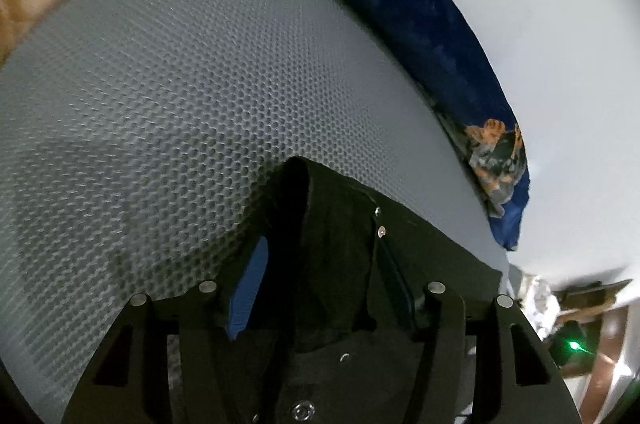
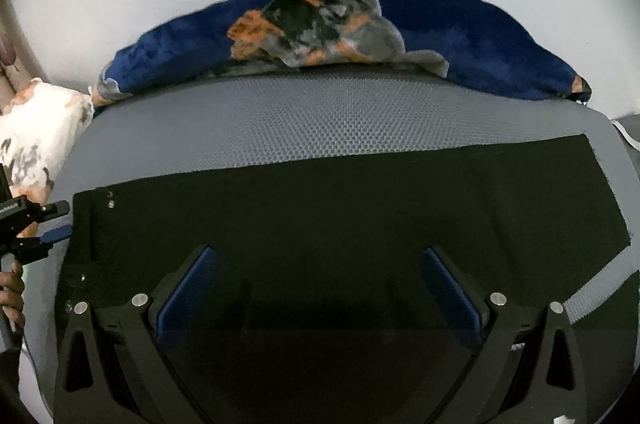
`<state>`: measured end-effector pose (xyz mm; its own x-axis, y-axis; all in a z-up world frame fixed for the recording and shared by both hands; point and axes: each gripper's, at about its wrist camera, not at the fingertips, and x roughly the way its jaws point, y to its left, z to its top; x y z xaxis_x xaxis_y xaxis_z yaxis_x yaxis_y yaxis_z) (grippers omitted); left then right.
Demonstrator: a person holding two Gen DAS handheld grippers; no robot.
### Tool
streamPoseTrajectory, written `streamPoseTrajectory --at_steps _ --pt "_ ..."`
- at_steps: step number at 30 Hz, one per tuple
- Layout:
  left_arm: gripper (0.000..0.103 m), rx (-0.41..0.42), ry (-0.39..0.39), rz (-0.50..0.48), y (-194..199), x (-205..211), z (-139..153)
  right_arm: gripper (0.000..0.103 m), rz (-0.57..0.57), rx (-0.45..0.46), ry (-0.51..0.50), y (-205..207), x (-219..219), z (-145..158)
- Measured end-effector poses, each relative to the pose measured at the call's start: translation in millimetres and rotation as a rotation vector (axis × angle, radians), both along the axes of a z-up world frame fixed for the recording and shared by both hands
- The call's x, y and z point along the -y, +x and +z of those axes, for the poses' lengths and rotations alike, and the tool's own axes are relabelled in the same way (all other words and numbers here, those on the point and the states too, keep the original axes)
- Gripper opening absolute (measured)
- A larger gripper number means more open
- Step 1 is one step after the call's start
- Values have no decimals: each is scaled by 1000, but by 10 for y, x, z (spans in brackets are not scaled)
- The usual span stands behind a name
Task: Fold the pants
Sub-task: 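Grasp the waistband with the left gripper while the right gripper grasps the waistband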
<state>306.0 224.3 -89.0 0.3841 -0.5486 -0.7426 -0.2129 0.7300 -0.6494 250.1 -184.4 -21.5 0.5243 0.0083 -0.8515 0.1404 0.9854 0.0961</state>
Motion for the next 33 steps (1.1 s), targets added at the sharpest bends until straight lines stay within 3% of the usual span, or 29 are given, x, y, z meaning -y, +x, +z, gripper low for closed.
streamPoseTrajectory --at_steps 3,8,21,25,26,29,33 --pt "42 5 -48 -36 59 11 -31 102 4 -14 1 47 -26 -61" --pt "37 19 -83 -78 132 66 -15 102 9 -25 -3 115 -51 -139" --pt "37 19 -162 -132 516 298 -238 102 0 -24 -8 273 48 -268" --pt "37 17 -194 -101 575 365 -316 102 -4 -23 0 319 138 -328" --pt "36 23 -188 -99 572 373 -305 102 0 -27 1 333 159 -343" --pt "7 49 -122 -102 533 451 -207 102 26 -33 -5 368 240 -354" --pt "7 145 -62 -106 339 493 82 102 130 -23 -54 418 359 -323"
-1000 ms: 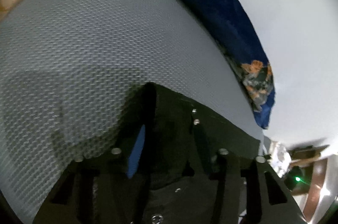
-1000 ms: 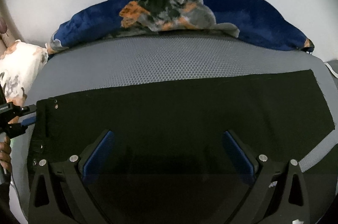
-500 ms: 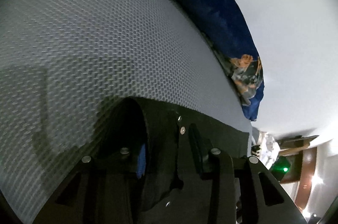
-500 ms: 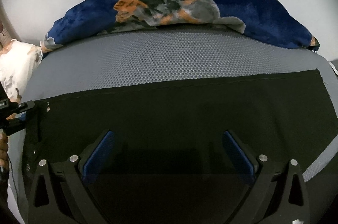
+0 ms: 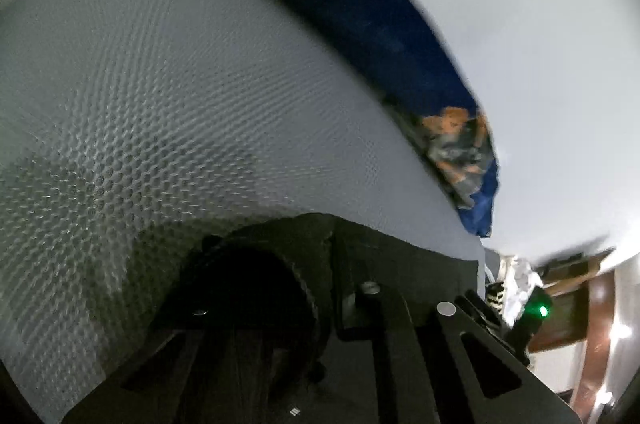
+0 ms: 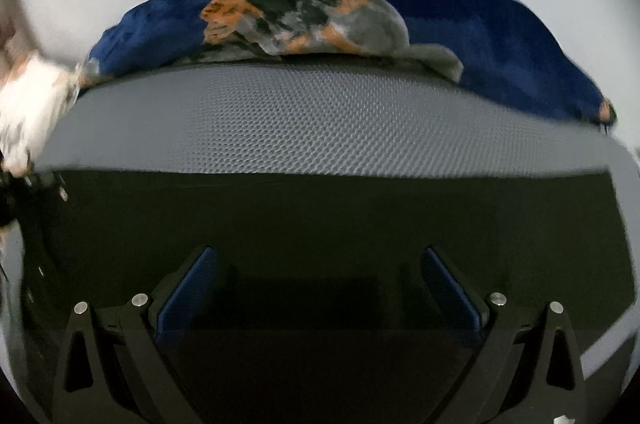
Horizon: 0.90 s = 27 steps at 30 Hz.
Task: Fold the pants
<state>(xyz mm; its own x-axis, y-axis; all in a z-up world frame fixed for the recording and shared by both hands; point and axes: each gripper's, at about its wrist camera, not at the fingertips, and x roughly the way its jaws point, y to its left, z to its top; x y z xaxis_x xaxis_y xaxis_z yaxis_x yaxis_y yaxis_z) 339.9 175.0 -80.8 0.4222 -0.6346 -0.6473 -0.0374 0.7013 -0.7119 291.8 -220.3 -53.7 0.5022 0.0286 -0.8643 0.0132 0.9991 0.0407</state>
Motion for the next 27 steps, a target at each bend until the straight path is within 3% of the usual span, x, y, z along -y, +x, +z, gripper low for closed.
streamPoseTrajectory --at_steps 2,7,12,21,25,27 --pt "7 67 33 -27 -120 81 202 102 88 -10 -44 52 52 -1" --pt "7 183 7 -108 -430 234 571 100 336 -63 -73 289 186 18" --pt "7 245 -24 -96 -738 206 764 94 557 -119 -77 578 211 76" --pt "8 270 -3 -54 -984 198 950 71 779 -265 -60 860 192 -188" --pt "8 260 35 -56 -960 255 961 46 811 -316 -40 844 240 -293" --pt "8 256 41 -53 -945 264 951 40 816 -301 -49 788 261 -288"
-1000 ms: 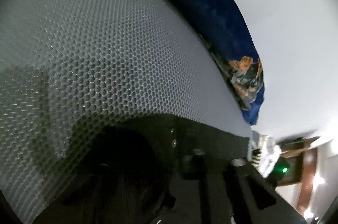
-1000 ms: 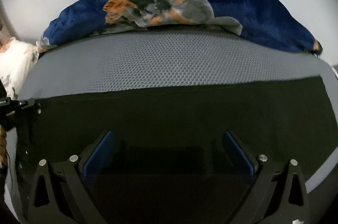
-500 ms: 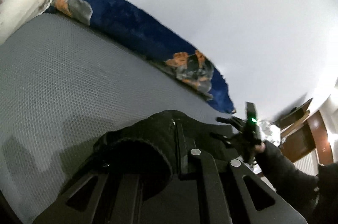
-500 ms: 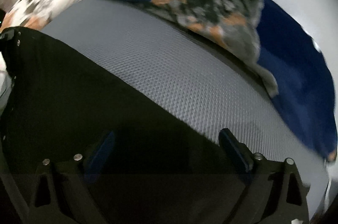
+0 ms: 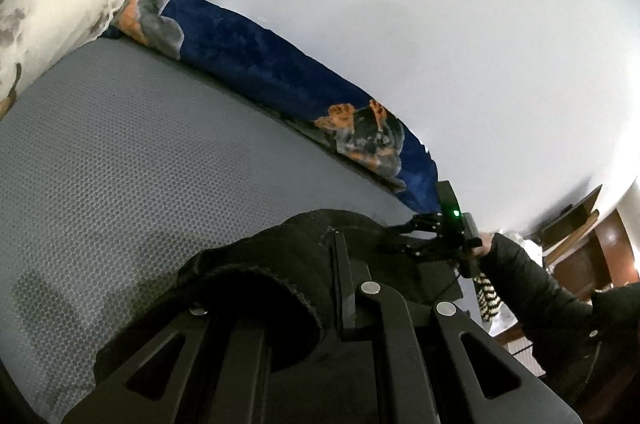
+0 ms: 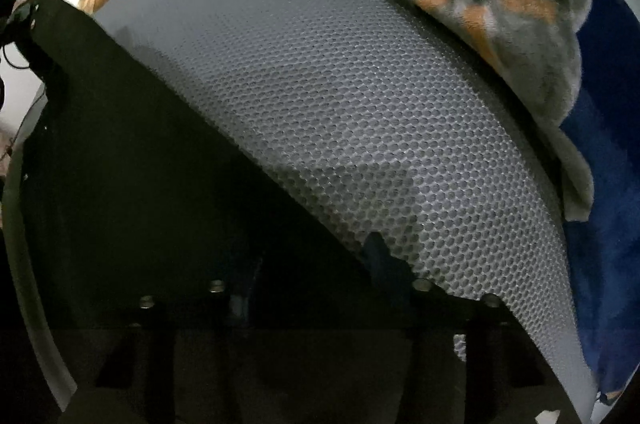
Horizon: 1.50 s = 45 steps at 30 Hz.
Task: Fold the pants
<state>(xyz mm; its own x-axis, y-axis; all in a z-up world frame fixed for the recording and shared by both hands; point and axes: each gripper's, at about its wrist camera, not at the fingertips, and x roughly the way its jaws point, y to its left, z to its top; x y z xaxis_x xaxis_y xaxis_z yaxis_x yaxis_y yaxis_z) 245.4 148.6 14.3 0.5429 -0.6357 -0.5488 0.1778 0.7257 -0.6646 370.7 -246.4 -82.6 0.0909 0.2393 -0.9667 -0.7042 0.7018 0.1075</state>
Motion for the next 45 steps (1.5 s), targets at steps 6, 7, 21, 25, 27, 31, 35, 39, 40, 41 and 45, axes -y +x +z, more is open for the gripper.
streamPoseTrajectory --at_steps 6,7,21,25,27,31,35,39,40,41,45 --pt "8 -13 20 8 50 -4 -63 10 -51 82 -41 -198 36 97" --pt "8 -13 25 12 52 -20 -76 8 -59 104 -50 -250 30 131" --pt "8 5 79 -42 -371 -148 23 6 -269 418 -146 -1631 23 1122" --pt "8 -6 75 -91 -659 -159 65 6 -360 425 -127 -2122 21 1220" --pt "8 -16 90 -124 -835 -155 54 5 -409 398 -106 -2446 14 1171" --pt "8 -58 122 -165 -1129 -186 -80 0 -511 319 -97 -3002 82 1056" --pt "9 -142 130 -208 -1378 -179 -374 0 -616 238 -73 -3285 287 857" --pt "9 -203 164 -210 -1543 -132 -608 2 -716 179 -7 -3358 377 717" --pt "9 -209 169 -207 -1563 -131 -625 3 -723 192 -17 -3364 364 706" --pt "9 -206 175 -202 -1582 -134 -618 5 -720 198 -16 -3364 347 693" --pt "9 -184 174 -187 -1604 -148 -505 24 -683 235 -30 -3286 211 656"
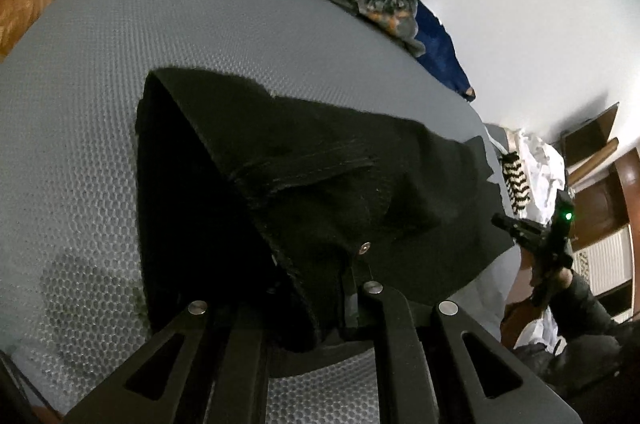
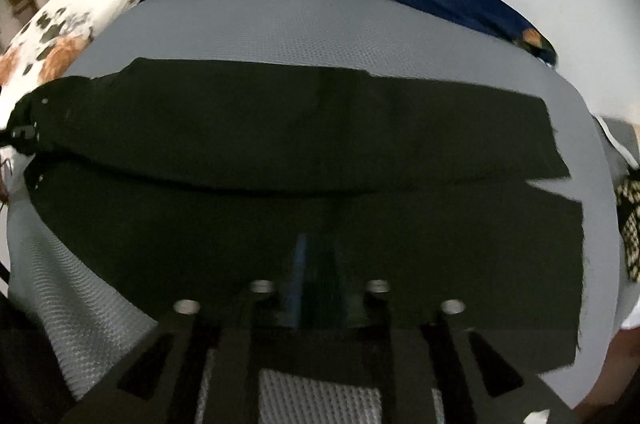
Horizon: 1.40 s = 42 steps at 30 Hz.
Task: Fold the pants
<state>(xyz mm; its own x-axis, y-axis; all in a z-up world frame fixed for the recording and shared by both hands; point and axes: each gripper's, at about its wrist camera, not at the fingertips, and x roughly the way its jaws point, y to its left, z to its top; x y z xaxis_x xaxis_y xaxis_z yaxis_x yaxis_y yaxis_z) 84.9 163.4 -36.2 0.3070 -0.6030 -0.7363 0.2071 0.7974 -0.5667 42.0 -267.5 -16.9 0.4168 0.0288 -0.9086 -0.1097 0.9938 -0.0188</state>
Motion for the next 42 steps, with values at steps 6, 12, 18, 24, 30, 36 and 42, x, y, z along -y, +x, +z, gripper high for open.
streamPoseTrajectory --at_steps 6,12,18,24,30,36,42 --pt "9 61 -41 49 48 -37 316 36 165 74 -109 81 -474 -3" --pt "9 78 -74 86 157 -98 492 34 274 163 -276 182 -831 -90" --pt "9 68 -62 96 236 -82 491 33 238 157 -355 416 -631 -157" --pt "9 56 -77 117 242 -106 452 35 217 157 -318 319 -401 6" --pt "9 49 -65 118 250 -85 466 35 230 170 -305 376 -448 -113" --pt "9 46 -56 123 262 -56 468 23 297 188 -382 470 -536 -245" --pt "10 51 -36 105 257 -53 453 7 258 190 -352 484 -409 -57"
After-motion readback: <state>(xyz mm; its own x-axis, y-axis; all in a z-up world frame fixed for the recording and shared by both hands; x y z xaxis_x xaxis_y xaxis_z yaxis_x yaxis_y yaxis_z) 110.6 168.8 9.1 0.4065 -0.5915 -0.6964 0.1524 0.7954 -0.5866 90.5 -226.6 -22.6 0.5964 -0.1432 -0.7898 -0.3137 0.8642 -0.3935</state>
